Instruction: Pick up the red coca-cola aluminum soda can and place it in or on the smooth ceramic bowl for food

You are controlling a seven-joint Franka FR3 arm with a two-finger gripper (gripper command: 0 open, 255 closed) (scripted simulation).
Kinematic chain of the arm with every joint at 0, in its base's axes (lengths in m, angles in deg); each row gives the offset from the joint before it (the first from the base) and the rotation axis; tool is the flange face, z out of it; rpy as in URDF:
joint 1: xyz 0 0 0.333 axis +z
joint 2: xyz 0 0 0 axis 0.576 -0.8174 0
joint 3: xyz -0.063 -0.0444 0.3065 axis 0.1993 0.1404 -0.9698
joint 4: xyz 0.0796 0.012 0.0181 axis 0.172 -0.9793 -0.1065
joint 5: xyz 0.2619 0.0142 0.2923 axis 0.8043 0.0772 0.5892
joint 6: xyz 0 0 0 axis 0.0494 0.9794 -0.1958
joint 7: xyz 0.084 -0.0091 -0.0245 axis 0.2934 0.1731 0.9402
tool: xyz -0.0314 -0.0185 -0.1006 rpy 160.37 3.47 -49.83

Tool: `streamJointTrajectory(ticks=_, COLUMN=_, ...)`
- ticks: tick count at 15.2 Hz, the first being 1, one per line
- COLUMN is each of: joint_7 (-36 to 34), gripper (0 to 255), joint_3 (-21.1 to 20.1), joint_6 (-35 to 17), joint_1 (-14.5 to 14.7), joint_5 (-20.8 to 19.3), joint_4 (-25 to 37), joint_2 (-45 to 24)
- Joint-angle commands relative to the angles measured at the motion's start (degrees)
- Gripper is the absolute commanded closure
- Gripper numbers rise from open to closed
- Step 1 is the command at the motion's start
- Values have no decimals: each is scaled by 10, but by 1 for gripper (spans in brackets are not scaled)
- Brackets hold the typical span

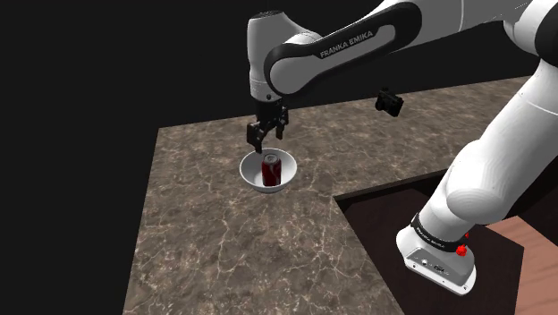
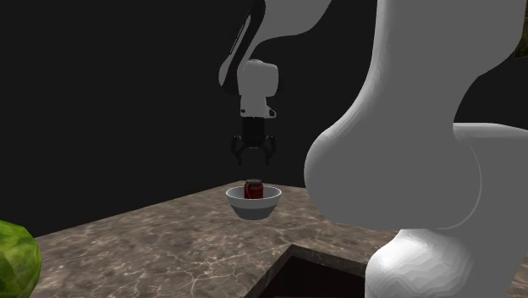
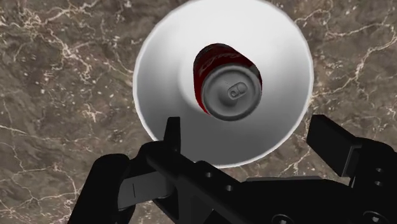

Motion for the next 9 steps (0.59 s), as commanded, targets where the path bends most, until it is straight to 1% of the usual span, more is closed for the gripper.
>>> streamJointTrajectory(ticks=1, joint_7=2, gripper=0, joint_3=1, joint_6=31, joint_1=0, joint_5=3, joint_4=21, joint_2=10)
streamJointTrajectory(ticks=3, joint_7=4, gripper=0, joint_3=2, joint_6=65, joint_1=-1, joint_5=6, joint_4=47, joint_2=18)
streamJointTrajectory(ticks=9, joint_7=4, gripper=0, joint_3=2, joint_6=65, joint_1=-1, joint_5=6, joint_4=47, joint_2=18)
